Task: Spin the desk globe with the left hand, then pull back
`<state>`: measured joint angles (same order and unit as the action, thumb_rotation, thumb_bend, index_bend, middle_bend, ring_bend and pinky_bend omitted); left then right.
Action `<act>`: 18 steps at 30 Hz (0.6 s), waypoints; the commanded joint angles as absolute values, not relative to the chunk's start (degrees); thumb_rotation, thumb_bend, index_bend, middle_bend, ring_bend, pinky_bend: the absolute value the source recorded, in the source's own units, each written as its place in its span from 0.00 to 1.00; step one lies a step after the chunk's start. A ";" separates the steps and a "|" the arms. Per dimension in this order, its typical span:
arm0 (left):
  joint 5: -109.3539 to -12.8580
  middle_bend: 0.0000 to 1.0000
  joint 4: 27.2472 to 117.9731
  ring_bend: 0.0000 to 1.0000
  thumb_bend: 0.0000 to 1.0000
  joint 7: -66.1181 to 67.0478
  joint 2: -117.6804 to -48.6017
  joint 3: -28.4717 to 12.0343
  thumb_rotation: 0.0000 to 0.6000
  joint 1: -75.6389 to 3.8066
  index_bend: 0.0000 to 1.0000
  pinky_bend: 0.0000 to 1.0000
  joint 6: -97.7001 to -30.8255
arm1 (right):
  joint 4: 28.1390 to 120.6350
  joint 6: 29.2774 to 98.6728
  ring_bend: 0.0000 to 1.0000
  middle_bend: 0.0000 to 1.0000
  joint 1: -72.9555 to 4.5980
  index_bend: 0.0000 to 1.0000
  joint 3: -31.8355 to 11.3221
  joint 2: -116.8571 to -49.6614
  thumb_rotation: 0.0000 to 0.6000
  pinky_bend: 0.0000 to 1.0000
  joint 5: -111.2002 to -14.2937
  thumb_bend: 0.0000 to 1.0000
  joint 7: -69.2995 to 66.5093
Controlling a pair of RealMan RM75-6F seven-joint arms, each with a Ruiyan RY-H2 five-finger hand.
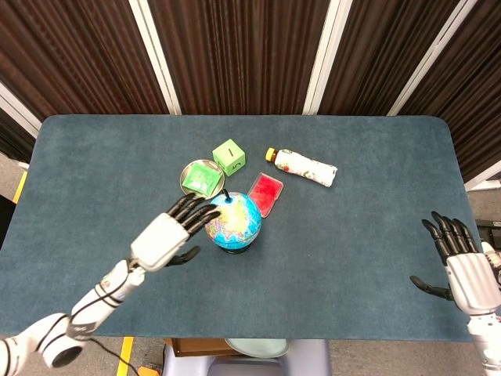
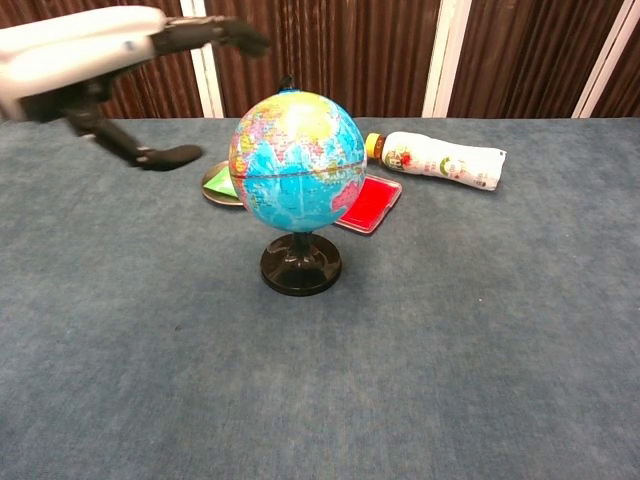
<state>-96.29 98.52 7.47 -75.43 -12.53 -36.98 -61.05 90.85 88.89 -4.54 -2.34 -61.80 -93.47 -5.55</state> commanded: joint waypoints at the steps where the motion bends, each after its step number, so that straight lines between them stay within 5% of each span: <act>1: -91.16 0.01 99.76 0.00 0.36 12.07 -78.77 -15.75 1.00 -41.51 0.00 0.04 -56.22 | 90.81 88.87 0.00 0.00 -4.47 0.00 -2.29 -61.73 1.00 0.00 -93.32 0.11 -5.61; 9: -81.93 0.00 97.45 0.00 0.35 20.70 -84.88 -19.28 0.95 -47.20 0.00 0.02 -53.60 | 89.88 89.07 0.00 0.00 -4.18 0.00 -2.11 -61.82 1.00 0.00 -93.01 0.11 -7.01; 18: -77.05 0.00 96.54 0.00 0.35 28.82 -87.94 -18.89 0.97 -49.95 0.00 0.01 -55.05 | 88.40 89.24 0.00 0.00 -3.92 0.00 -1.99 -62.18 1.00 0.00 -92.69 0.11 -8.64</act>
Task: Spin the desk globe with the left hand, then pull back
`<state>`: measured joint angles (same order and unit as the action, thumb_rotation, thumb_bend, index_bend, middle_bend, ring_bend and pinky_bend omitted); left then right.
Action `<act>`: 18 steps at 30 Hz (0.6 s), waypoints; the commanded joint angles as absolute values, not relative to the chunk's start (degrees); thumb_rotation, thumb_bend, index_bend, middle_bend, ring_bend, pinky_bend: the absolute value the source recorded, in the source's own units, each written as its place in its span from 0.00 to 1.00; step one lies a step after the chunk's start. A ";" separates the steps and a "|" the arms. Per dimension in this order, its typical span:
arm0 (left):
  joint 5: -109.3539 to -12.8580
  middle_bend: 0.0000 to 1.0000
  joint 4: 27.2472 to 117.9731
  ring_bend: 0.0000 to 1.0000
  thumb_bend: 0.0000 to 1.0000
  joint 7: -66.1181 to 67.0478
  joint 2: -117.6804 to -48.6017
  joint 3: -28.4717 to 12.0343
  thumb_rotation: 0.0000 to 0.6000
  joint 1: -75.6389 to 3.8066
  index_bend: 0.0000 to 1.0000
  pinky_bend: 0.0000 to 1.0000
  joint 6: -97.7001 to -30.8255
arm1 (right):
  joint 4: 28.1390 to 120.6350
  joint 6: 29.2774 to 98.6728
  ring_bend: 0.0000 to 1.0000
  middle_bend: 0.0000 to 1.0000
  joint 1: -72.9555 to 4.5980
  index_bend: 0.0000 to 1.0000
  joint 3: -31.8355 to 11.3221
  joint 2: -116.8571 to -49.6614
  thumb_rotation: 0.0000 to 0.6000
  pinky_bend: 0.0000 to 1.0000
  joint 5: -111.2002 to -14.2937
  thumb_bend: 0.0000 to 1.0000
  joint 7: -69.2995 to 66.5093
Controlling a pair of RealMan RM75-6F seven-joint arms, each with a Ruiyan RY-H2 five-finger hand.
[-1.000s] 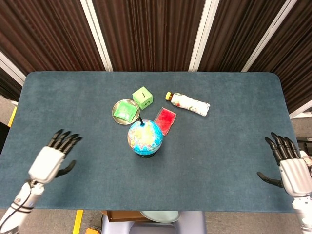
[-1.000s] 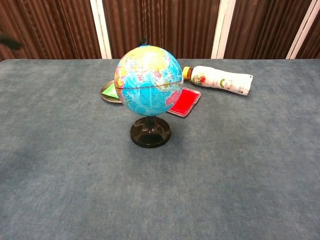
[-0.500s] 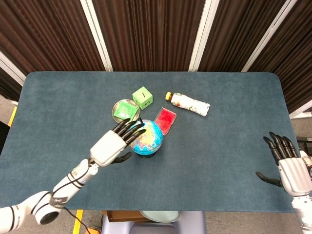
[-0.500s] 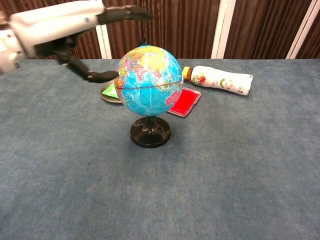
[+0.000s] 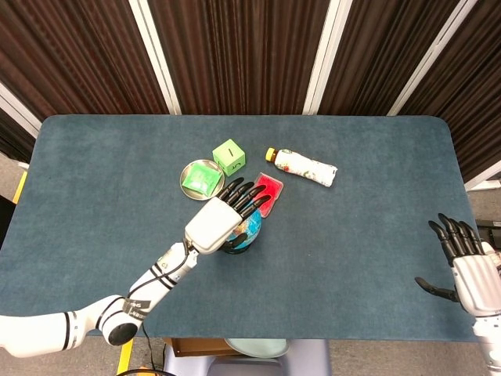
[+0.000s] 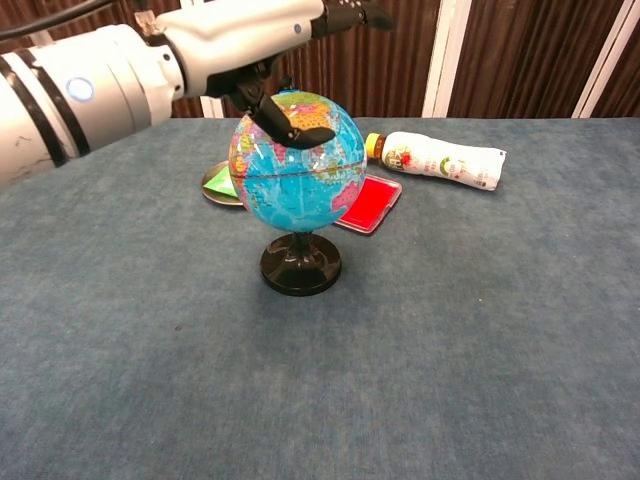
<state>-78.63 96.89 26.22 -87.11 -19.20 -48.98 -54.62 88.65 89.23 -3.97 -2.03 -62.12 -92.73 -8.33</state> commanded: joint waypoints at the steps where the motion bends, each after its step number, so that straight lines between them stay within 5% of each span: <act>1: -76.57 0.00 96.48 0.00 0.35 29.66 -88.10 -18.79 0.99 -50.14 0.00 0.01 -55.19 | 88.26 89.26 0.00 0.00 -3.89 0.00 -1.97 -62.19 1.00 0.00 -92.66 0.11 -8.81; 18: -72.69 0.00 99.32 0.00 0.35 35.12 -86.39 -15.90 1.00 -50.38 0.00 0.01 -59.19 | 89.06 92.04 0.00 0.00 -3.00 0.00 -2.63 -60.19 1.00 0.00 -93.25 0.11 -9.49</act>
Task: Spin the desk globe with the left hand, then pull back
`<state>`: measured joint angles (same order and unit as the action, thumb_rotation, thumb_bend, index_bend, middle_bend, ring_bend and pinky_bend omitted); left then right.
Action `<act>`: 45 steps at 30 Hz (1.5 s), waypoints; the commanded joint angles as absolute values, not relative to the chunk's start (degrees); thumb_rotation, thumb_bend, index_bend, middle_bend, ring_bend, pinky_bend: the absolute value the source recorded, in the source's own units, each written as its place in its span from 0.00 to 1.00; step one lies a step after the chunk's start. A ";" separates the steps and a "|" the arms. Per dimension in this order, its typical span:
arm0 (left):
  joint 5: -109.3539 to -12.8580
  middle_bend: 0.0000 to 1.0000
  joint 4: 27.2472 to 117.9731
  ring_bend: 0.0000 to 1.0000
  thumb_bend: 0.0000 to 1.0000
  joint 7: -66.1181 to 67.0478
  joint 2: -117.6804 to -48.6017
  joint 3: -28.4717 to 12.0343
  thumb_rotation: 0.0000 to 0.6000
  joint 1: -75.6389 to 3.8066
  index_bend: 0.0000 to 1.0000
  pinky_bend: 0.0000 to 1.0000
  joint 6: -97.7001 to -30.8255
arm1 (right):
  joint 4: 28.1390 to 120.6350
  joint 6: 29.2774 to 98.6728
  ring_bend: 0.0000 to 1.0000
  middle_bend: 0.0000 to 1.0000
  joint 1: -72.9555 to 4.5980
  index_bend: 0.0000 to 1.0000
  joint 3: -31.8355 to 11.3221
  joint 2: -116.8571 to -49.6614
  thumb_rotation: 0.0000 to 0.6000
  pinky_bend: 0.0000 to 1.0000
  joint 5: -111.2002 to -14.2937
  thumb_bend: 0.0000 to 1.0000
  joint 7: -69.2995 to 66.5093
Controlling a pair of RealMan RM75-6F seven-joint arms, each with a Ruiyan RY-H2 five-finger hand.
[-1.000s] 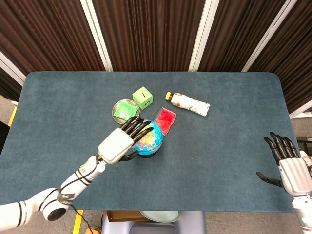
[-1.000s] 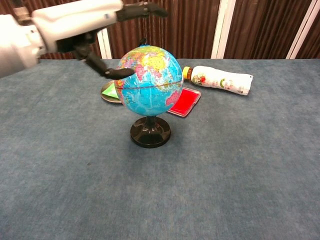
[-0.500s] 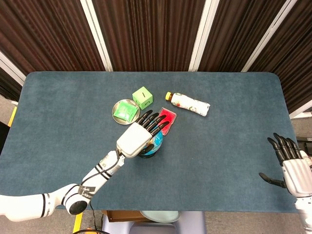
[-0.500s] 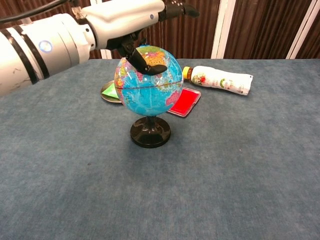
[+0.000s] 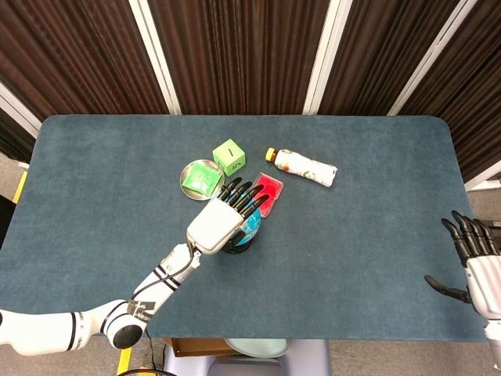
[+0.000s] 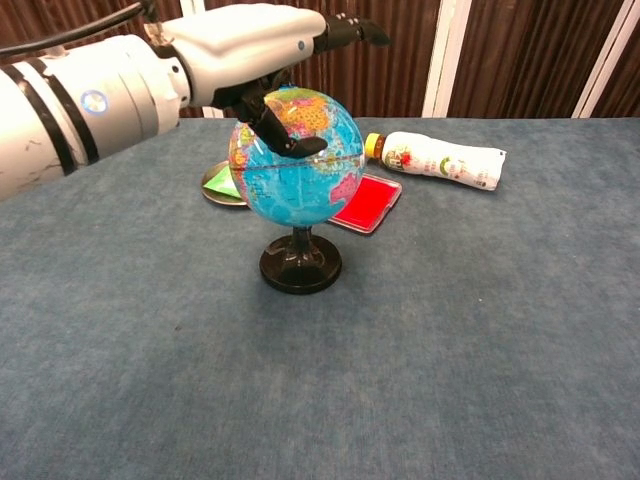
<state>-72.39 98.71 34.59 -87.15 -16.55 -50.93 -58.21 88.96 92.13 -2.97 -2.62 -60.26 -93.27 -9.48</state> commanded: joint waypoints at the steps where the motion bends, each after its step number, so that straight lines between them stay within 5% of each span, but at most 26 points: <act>1: -72.92 0.00 99.45 0.00 0.35 35.59 -85.96 -15.56 1.00 -50.06 0.00 0.01 -59.80 | 89.15 92.00 0.00 0.00 -3.02 0.00 -2.63 -60.14 1.00 0.00 -93.24 0.11 -9.50; 20: -74.06 0.00 108.20 0.00 0.35 28.37 -76.84 -11.89 1.00 -43.80 0.00 0.01 -64.38 | 89.51 92.21 0.00 0.00 -3.03 0.00 -2.23 -60.27 1.00 0.00 -94.41 0.11 -9.07; 33: -67.88 0.00 103.58 0.00 0.35 36.27 -87.90 -16.97 1.00 -53.64 0.00 0.01 -59.34 | 89.66 92.75 0.00 0.00 -2.23 0.00 -1.87 -59.93 1.00 0.00 -94.06 0.11 -9.22; 45: -56.72 0.00 101.47 0.00 0.35 49.00 -91.09 -18.50 1.00 -58.21 0.00 0.01 -61.42 | 88.29 92.51 0.00 0.00 -2.21 0.00 -1.84 -60.57 1.00 0.00 -93.84 0.11 -10.61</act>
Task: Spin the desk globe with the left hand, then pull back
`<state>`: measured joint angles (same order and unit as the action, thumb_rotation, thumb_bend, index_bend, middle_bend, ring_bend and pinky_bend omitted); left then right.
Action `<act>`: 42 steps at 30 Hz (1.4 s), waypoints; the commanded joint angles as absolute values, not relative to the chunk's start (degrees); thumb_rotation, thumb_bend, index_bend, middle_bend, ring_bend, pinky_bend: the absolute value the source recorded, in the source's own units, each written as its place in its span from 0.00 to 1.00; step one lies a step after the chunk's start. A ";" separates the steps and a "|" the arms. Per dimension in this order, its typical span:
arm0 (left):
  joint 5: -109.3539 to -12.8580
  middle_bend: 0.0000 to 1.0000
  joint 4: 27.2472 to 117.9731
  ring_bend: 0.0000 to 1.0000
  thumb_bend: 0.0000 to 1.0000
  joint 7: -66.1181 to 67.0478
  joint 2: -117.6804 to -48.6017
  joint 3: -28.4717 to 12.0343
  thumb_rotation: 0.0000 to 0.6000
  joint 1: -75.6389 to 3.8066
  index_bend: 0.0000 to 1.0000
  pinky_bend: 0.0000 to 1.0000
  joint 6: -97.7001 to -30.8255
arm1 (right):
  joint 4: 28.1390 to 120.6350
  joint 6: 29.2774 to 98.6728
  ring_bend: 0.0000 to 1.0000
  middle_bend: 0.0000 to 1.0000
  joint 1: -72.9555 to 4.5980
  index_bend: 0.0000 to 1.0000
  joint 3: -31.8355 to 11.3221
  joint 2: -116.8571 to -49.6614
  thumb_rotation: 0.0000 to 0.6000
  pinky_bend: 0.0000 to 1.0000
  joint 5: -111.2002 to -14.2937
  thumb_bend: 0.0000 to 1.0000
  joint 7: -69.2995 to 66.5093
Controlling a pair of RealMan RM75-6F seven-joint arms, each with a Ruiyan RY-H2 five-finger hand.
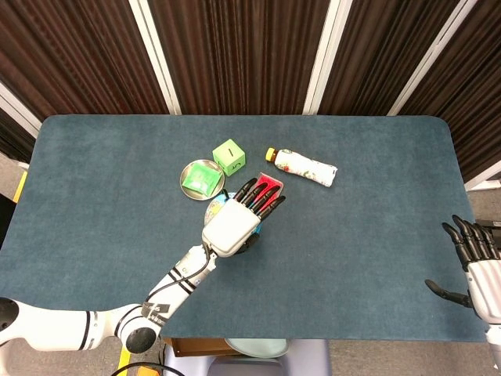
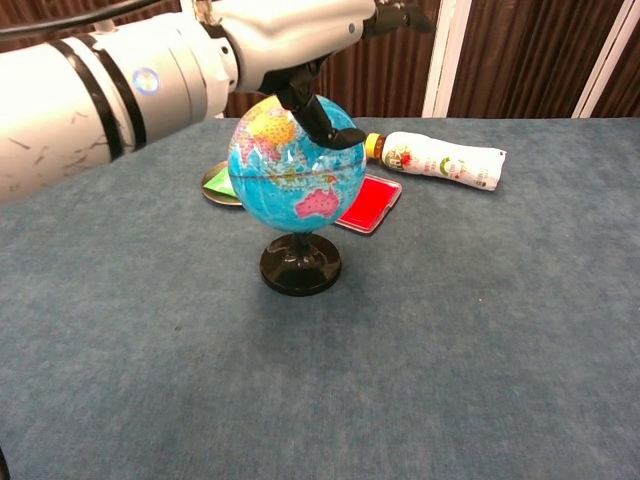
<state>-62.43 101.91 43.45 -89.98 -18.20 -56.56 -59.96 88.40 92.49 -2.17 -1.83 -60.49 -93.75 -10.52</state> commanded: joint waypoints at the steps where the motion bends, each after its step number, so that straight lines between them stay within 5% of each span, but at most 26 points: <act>1: -56.01 0.00 101.53 0.00 0.35 49.61 -91.17 -18.42 1.00 -58.36 0.00 0.01 -61.81 | 88.23 92.52 0.00 0.00 -2.22 0.00 -1.84 -60.60 1.00 0.00 -93.88 0.11 -10.67; 30: -61.76 0.00 108.59 0.00 0.35 40.19 -78.21 -9.24 1.00 -46.15 0.00 0.01 -72.85 | 89.72 91.74 0.00 0.00 -3.10 0.00 -1.65 -60.07 1.00 0.00 -95.27 0.11 -9.08; 42: -73.47 0.00 101.24 0.00 0.35 14.96 -69.65 -5.09 1.00 -30.64 0.03 0.01 -85.43 | 88.25 92.41 0.00 0.00 -2.18 0.00 -1.67 -58.40 1.00 0.00 -93.83 0.11 -11.48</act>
<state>-69.48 105.62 23.41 -72.14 -6.92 -35.92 -80.88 88.40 92.28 -2.31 -1.60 -58.48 -94.01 -11.34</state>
